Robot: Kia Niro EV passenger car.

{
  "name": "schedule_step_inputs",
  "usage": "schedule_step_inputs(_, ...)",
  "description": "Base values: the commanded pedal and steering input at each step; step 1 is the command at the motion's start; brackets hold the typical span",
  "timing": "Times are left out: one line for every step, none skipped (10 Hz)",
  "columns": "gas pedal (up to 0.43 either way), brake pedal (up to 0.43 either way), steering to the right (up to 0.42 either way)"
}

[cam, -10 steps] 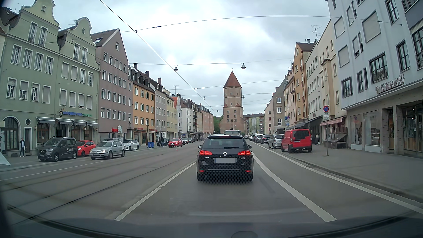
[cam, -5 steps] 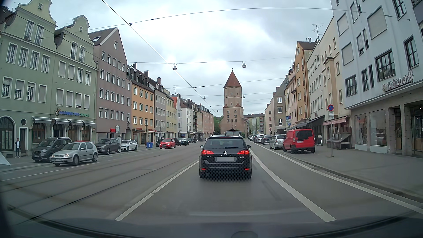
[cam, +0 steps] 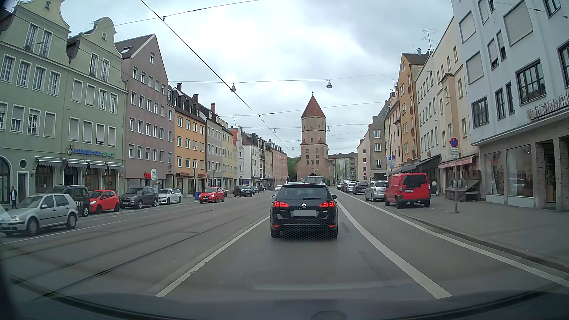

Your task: Follow the waypoints while adhering to traffic rules and regulations

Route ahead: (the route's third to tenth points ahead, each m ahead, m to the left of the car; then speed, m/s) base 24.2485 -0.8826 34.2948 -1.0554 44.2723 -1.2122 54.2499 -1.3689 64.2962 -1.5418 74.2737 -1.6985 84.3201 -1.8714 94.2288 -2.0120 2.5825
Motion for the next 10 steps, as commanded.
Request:
schedule_step_inputs(0.209, 0.000, -0.004)
schedule_step_inputs(0.209, 0.000, -0.004)
schedule_step_inputs(0.197, 0.000, -0.004)
schedule_step_inputs(0.197, 0.000, -0.004)
schedule_step_inputs(0.197, 0.000, -0.004)
schedule_step_inputs(0.197, 0.000, -0.004)
schedule_step_inputs(0.197, 0.000, -0.004)
schedule_step_inputs(0.197, 0.000, -0.004)
schedule_step_inputs(0.197, 0.000, -0.004)
schedule_step_inputs(0.197, 0.000, -0.004)
